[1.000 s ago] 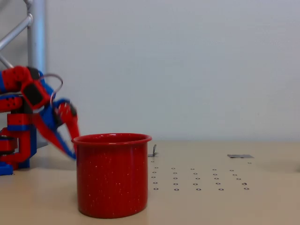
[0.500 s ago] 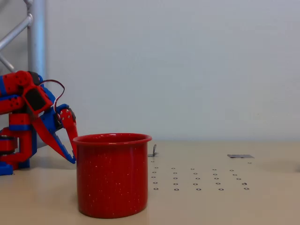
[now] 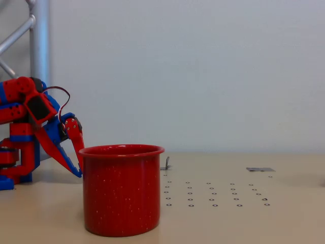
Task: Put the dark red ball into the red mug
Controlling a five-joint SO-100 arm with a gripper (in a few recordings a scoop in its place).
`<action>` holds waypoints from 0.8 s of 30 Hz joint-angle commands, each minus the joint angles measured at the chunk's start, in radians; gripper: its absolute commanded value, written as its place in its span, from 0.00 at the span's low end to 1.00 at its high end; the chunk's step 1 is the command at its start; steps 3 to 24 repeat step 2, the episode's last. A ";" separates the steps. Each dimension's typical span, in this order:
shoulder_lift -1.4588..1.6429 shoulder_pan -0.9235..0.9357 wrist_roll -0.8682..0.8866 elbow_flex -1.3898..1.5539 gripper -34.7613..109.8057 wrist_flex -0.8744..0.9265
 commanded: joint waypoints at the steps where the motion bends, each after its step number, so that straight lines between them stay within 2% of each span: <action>1: 0.075 -0.023 -0.020 0.020 0.23 0.003; 24: 0.075 -0.023 -0.021 0.020 0.23 0.003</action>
